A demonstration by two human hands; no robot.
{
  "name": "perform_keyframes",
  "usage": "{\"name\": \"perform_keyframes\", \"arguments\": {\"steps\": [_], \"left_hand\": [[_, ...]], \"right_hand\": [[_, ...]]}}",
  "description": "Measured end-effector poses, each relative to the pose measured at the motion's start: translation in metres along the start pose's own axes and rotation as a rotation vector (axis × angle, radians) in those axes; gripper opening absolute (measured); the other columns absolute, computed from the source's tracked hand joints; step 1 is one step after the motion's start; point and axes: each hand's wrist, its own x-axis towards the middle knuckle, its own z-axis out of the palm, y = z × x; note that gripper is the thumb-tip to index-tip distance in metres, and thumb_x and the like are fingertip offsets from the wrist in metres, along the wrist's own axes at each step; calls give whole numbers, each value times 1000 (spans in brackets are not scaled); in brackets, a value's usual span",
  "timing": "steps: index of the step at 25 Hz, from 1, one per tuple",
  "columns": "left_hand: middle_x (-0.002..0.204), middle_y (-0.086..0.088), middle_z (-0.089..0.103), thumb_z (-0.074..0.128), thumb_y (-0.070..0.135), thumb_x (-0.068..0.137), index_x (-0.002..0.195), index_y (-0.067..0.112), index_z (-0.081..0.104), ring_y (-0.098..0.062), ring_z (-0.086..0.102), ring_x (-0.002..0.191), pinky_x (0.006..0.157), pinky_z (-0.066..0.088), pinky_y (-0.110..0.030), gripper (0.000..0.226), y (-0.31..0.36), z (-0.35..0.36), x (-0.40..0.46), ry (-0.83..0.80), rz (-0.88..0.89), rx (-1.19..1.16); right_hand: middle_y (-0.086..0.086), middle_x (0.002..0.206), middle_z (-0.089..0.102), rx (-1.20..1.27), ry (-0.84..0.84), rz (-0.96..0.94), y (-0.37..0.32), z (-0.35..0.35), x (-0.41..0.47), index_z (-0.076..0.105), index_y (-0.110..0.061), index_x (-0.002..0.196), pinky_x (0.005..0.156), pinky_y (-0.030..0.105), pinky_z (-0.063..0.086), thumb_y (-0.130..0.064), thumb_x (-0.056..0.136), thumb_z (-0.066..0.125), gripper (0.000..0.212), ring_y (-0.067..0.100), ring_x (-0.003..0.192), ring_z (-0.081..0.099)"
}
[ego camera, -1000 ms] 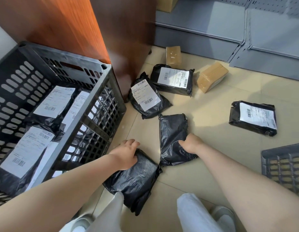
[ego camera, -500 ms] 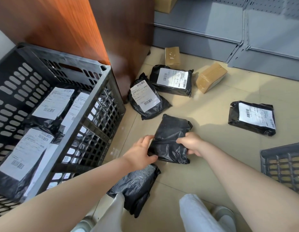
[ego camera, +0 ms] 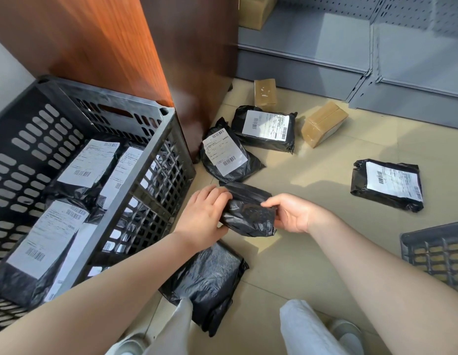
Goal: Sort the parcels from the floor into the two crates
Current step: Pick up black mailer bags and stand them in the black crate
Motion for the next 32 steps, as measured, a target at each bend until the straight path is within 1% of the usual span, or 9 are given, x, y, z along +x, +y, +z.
{"name": "perform_keyframes", "arguments": {"steps": [4, 8, 13, 16, 19, 21, 23, 27, 32], "left_hand": [[114, 4, 57, 73, 39, 78, 121, 22, 49, -21, 56, 105, 84, 53, -41, 52, -9, -8, -2, -34, -155, -188], [99, 17, 61, 67, 46, 85, 112, 31, 51, 0, 61, 85, 69, 48, -22, 34, -9, -19, -6, 26, -522, -581], [102, 19, 69, 66, 45, 88, 121, 30, 62, 4, 63, 92, 87, 49, -23, 37, -7, -30, -1, 25, -761, -1048], [90, 22, 69, 63, 36, 93, 110, 29, 64, 9, 66, 75, 66, 49, -6, 18, -2, -39, 4, 48, -808, -1240], [95, 16, 65, 63, 36, 93, 108, 32, 54, 11, 66, 74, 65, 51, -6, 18, 3, -44, 3, 72, -870, -1295], [127, -5, 62, 69, 46, 85, 140, 23, 38, -10, 69, 101, 91, 56, -29, 67, 0, -44, 6, 74, -923, -1376], [130, -14, 60, 72, 51, 80, 150, 30, 20, -24, 68, 106, 97, 53, -40, 89, 0, -43, 6, 0, -943, -1416], [119, 4, 67, 70, 48, 83, 147, 36, 19, -18, 71, 100, 92, 55, -43, 83, 21, -49, 11, -172, -851, -1425], [124, 7, 66, 75, 36, 83, 144, 31, 32, -15, 69, 106, 94, 55, -41, 75, 23, -78, 25, 56, -776, -1522]], "right_hand": [[7, 88, 66, 70, -15, -56, -2, 0, -3, 58, -14, 99, 60, 28, 59, -26, 98, 50, 15, 19, 69, 66], [14, 128, 60, 22, 210, -238, -7, -4, 1, 56, -14, 108, 84, 36, 54, -21, 97, 57, 14, 29, 110, 60], [5, 156, 31, -431, 107, -437, -7, -5, -1, 32, -27, 151, 109, 28, 25, -28, 84, 76, 80, 19, 146, 26], [1, 152, 43, -650, -51, -375, -11, 0, -2, 33, -25, 149, 116, 35, 32, -42, 66, 86, 101, 15, 137, 44], [3, 126, 67, -626, -117, -299, -13, 7, -7, 49, -15, 136, 102, 37, 50, -24, 72, 83, 74, 17, 111, 66], [6, 119, 72, -512, -155, -278, -12, 8, -13, 58, -13, 127, 97, 37, 53, -31, 61, 87, 75, 19, 107, 70], [6, 112, 74, -399, -129, -289, -14, 10, -18, 63, -14, 121, 88, 34, 57, -43, 49, 92, 83, 19, 103, 71], [7, 105, 76, -144, -99, -352, -37, 27, -38, 67, -13, 115, 83, 34, 58, -25, 87, 70, 31, 20, 98, 73], [7, 108, 75, -77, -122, -425, -60, 62, -58, 68, -15, 112, 85, 33, 59, -22, 91, 66, 22, 20, 99, 73]]}}
